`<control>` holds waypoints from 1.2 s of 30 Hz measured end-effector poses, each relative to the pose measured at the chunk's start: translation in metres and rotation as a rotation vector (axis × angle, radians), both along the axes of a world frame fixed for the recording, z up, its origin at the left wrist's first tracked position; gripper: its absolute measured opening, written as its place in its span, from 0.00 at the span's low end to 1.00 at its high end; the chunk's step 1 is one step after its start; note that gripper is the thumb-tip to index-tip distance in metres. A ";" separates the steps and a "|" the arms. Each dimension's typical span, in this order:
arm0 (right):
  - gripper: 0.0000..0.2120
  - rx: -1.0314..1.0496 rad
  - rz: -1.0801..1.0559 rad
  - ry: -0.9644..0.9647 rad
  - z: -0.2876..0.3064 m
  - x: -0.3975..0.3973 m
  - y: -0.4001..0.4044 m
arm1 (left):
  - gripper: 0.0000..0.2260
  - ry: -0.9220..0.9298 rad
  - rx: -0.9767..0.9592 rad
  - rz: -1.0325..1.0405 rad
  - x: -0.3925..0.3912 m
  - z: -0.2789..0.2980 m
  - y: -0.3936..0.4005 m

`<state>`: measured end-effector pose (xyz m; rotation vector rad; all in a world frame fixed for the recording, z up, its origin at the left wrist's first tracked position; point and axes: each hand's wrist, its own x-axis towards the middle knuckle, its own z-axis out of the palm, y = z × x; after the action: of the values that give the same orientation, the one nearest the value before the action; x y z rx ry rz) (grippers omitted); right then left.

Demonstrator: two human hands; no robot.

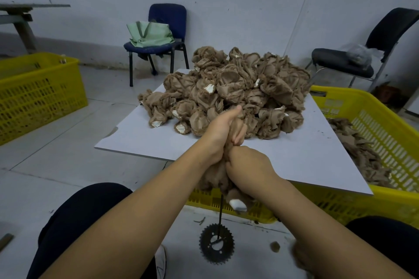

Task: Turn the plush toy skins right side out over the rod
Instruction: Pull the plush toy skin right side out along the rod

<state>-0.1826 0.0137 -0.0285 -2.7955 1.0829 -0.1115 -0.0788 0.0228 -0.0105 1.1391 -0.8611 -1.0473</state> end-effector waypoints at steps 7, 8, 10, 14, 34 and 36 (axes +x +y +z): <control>0.08 0.108 -0.034 0.045 -0.020 0.007 0.003 | 0.24 -0.006 -0.013 0.060 -0.012 -0.013 0.005; 0.07 0.141 -0.043 0.065 -0.024 0.008 0.004 | 0.23 -0.022 -0.011 0.090 -0.014 -0.019 0.007; 0.06 0.212 -0.061 0.116 -0.033 0.009 0.005 | 0.21 -0.077 0.055 0.166 -0.017 -0.033 0.010; 0.07 0.232 -0.054 0.148 -0.035 0.006 0.002 | 0.20 -0.129 0.133 0.211 -0.021 -0.042 0.009; 0.05 0.184 -0.030 0.111 -0.041 0.011 0.000 | 0.20 -0.161 0.235 0.021 -0.007 -0.040 -0.005; 0.05 0.179 -0.031 0.101 -0.040 0.009 0.000 | 0.19 -0.187 0.272 0.035 -0.010 -0.035 -0.005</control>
<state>-0.1732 0.0141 -0.0682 -2.6502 1.0993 0.1188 -0.0884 0.0181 -0.0453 1.4948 -0.8575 -1.0629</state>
